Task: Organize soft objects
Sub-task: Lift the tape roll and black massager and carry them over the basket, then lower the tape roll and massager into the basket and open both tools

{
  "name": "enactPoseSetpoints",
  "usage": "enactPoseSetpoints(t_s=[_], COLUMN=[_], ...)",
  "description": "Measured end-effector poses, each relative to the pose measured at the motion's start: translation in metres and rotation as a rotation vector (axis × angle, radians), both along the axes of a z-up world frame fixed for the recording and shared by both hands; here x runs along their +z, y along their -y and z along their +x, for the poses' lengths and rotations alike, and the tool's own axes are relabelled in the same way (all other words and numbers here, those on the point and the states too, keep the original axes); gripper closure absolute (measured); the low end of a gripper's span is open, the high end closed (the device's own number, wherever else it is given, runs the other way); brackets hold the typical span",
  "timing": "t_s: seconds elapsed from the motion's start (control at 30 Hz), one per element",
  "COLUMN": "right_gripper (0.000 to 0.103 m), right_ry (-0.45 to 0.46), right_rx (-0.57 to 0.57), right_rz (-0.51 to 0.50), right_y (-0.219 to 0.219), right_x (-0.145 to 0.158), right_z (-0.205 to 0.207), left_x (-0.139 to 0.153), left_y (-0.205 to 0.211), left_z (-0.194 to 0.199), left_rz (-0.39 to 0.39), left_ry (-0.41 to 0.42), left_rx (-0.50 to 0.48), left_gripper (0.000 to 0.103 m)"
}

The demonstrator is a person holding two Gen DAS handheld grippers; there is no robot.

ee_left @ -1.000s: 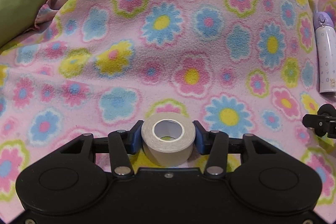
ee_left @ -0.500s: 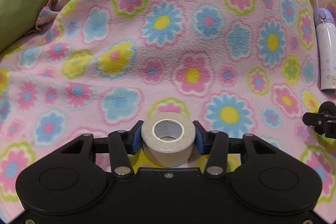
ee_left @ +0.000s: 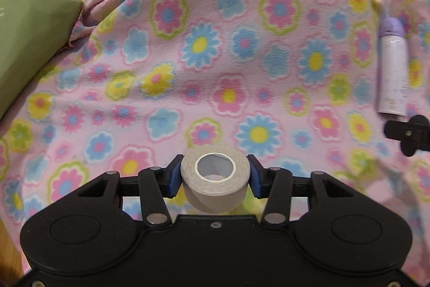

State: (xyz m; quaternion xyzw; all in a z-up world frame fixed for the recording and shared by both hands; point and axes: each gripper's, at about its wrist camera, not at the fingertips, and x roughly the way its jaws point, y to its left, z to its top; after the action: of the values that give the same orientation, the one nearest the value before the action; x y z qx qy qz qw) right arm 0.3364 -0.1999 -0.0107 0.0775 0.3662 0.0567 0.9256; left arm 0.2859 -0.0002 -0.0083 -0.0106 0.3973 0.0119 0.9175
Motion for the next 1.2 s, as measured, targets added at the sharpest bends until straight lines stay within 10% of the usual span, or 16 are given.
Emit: enactPoseSetpoints(t_s=[0.47, 1.2], right_gripper=[0.046, 0.045], right_ry=[-0.027, -0.101], right_rx=[-0.049, -0.099], right_rz=[0.116, 0.122], right_y=[-0.012, -0.031], right_x=[0.058, 0.057], right_z=[-0.122, -0.279], left_x=[0.047, 0.029], left_y=[0.020, 0.017], left_z=[-0.099, -0.234], left_rz=[-0.078, -0.086], left_ry=[-0.031, -0.103], left_rx=[-0.058, -0.014], left_gripper=[0.055, 0.055])
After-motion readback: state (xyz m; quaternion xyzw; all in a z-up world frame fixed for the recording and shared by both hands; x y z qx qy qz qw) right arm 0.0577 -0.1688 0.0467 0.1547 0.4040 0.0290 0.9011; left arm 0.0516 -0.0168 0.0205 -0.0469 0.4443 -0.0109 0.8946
